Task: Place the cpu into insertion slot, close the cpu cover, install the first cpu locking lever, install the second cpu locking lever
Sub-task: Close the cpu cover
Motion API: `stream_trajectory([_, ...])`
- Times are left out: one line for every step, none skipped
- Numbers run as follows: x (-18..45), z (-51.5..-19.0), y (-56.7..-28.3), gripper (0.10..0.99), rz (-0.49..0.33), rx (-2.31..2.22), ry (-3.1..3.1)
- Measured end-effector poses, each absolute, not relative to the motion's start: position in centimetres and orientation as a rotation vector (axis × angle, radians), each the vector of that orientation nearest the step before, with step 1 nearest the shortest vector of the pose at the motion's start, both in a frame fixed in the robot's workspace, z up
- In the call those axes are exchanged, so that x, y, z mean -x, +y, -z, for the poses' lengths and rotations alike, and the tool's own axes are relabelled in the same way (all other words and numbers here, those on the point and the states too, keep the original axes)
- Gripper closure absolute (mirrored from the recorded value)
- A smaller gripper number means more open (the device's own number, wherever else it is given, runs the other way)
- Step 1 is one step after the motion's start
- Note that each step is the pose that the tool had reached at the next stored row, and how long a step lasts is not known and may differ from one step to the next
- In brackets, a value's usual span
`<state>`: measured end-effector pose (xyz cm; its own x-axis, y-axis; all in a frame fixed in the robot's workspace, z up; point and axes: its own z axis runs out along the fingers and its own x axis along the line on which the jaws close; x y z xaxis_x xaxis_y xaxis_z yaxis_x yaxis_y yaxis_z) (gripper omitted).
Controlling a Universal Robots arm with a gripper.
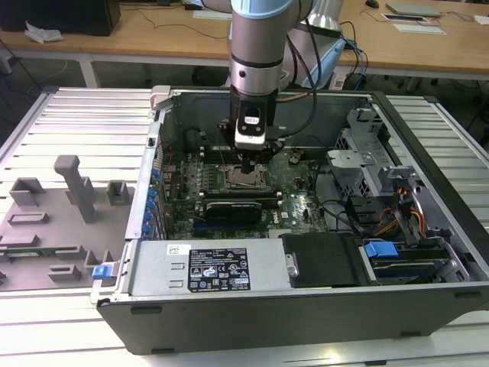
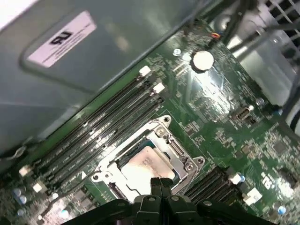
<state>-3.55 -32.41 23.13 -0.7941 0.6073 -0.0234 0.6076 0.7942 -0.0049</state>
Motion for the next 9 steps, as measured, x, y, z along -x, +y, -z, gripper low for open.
stream_trajectory([3.55,-23.11,-32.41,0.98,0.019,-0.963,2.969])
stream_trajectory([3.56,-23.1,-32.41,0.98,0.018,-0.935,2.977])
stream_trajectory([3.56,-23.09,-32.41,0.98,0.018,-0.889,2.991])
stream_trajectory([3.56,-23.07,-32.41,0.98,0.017,-0.836,3.006])
stream_trajectory([3.55,-23.06,-32.41,0.98,0.017,-0.809,3.014])
stream_trajectory([3.55,-23.05,-32.41,0.98,0.017,-0.78,3.021])
stream_trajectory([3.55,-23.04,-32.41,0.98,0.016,-0.744,3.03])
stream_trajectory([3.55,-23.03,-32.41,0.98,0.016,-0.717,3.036])
stream_trajectory([3.55,-23.02,-32.41,0.98,0.015,-0.661,3.049])
